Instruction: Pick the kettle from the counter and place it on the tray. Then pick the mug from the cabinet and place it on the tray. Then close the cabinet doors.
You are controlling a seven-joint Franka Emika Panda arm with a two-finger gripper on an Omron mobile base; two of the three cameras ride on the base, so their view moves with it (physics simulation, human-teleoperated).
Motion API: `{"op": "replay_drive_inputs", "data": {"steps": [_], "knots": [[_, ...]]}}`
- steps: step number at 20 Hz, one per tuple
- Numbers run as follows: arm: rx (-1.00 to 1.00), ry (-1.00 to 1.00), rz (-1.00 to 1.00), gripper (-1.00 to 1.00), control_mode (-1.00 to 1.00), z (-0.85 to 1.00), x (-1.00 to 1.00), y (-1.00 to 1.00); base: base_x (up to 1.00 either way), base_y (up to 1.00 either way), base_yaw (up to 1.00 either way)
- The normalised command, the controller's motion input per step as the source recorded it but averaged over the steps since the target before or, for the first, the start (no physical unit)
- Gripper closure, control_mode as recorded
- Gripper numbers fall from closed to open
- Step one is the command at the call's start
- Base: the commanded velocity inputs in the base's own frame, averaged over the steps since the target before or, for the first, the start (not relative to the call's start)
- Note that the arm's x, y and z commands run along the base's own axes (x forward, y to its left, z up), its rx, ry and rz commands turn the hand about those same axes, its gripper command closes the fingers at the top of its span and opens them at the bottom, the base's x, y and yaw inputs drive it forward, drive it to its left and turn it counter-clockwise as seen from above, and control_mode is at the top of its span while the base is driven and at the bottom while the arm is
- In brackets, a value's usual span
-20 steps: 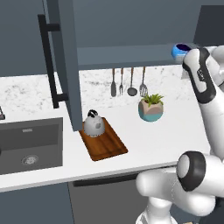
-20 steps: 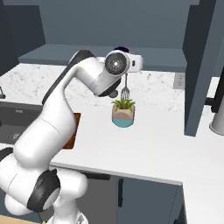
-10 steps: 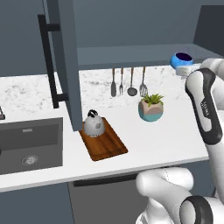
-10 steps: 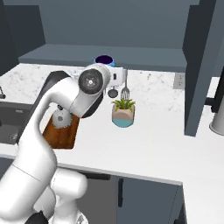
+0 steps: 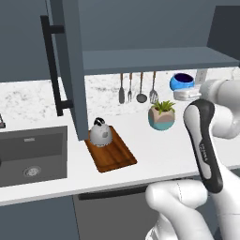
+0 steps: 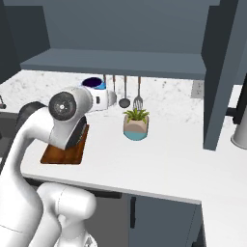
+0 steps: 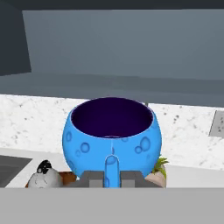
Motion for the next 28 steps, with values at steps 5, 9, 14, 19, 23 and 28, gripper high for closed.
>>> {"op": "replay_drive_inputs", "data": {"steps": [5, 9, 14, 19, 23, 28], "knots": [[-0.02, 0.11, 0.03, 1.00, -1.00, -0.44, -0.12, 0.60, 0.00, 0.00, 0.00], [0.00, 0.10, 0.19, 1.00, -1.00, -0.41, 0.00, 0.49, 0.00, 0.00, 0.00], [0.00, 0.03, 0.15, 1.00, -1.00, -0.42, 0.05, 0.35, 0.00, 0.00, 0.00], [0.00, 0.01, 0.09, 1.00, -1.00, -0.45, 0.12, 0.29, 0.00, 0.00, 0.00], [0.00, 0.03, 0.07, 1.00, -1.00, -0.52, 0.03, 0.29, 0.00, 0.00, 0.00], [0.00, 0.12, 0.12, 1.00, -1.00, -0.38, 0.18, 0.19, 0.00, 0.00, 0.00]]}}
